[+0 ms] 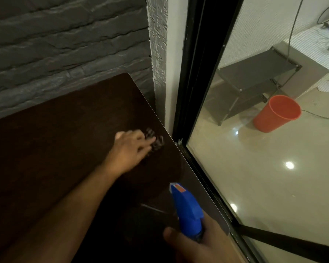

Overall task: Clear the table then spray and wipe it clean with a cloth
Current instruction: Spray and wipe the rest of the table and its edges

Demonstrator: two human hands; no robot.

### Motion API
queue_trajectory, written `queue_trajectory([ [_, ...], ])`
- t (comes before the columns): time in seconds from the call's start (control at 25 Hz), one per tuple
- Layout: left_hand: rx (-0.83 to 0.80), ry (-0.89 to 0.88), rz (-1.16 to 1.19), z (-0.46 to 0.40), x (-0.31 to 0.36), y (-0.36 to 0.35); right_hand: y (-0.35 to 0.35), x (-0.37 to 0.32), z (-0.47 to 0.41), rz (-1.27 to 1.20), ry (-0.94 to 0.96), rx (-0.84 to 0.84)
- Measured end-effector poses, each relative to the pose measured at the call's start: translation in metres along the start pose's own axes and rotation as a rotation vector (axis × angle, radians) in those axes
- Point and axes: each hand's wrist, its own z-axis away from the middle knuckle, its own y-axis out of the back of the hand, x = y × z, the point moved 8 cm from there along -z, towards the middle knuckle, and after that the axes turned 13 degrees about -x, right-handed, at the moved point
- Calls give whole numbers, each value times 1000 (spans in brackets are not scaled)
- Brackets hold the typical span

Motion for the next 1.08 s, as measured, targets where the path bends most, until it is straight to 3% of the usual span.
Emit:
queue_trajectory([
  [0.2, 128, 303, 8, -120, -76, 48, -1, -3, -21, 12, 0, 26],
  [0.4, 150, 503, -24, -140, -93, 59, 1, -14, -29, -90, 36, 9],
  [0.48, 109, 420, -80, -131, -61, 51, -1, -17, -25, -125, 62, 20],
  [0.72, -137, -147, -29, -11, 82, -27, -12, -15, 5, -127, 57, 58],
  [0.8, -123, -211, -67, 27, 72, -28, -15, -3, 15, -103, 37, 49],
  [0.88, 12, 2, -121, 35, 7, -9, -20, 10, 24, -52, 20, 21],
  [1.0, 172, 522, 14, 47, -98, 33, -12, 27, 44, -63, 11, 61],
  [1.08, 168, 578, 30, 51, -91, 26, 4, 37, 55, -74, 3, 146],
])
